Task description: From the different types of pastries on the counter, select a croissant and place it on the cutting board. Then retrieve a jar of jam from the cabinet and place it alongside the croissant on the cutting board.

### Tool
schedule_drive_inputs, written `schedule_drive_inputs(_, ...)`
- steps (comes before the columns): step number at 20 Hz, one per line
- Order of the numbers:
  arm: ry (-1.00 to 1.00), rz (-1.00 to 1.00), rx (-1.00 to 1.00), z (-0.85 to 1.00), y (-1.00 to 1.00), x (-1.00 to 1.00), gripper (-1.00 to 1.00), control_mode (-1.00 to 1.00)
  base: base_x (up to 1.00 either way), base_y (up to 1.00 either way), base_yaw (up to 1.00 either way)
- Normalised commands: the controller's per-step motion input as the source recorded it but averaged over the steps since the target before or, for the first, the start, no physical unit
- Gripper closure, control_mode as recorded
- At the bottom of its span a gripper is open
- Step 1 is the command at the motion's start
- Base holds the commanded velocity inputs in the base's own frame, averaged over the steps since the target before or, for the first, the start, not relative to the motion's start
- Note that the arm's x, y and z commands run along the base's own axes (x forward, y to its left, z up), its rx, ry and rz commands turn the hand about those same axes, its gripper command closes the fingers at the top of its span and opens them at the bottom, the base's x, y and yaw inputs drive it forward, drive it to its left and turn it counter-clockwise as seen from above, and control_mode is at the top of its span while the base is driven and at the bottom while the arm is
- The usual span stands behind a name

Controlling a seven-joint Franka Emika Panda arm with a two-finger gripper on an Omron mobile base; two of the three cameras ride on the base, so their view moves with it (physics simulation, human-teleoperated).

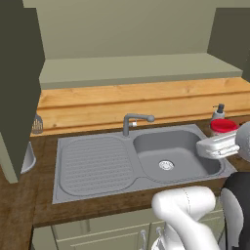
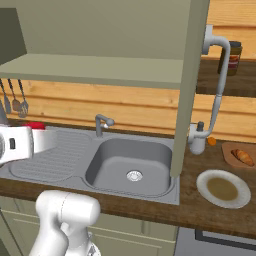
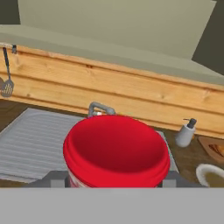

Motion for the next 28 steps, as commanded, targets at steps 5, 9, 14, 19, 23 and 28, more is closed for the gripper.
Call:
schedule_drive_inputs(5,0.02,0.01,0.00,-0.22,-0.03,-0.93,1.00,-1.00,0.00,0.00,0.00)
schedule_drive_inputs(9,0.00,0.00,0.00,-0.01,0.00,-0.19,1.00,-1.00,0.00,0.00,0.00)
schedule_drive_inputs(14,0.00,0.00,0.00,0.00,0.00,0.00,1.00,1.00,-0.02,0.00,0.00)
schedule_drive_inputs(19,0.00,0.00,0.00,0.00,0.00,0.00,1.00,1.00,-0.85,-0.18,0.00)
schedule_drive_inputs(23,0.00,0.00,0.00,0.00,0.00,0.00,1.00,1.00,-0.97,-0.34,-0.01)
schedule_drive_inputs(28,0.00,0.00,0.00,0.00,0.00,0.00,1.00,1.00,-0.30,-0.93,0.00)
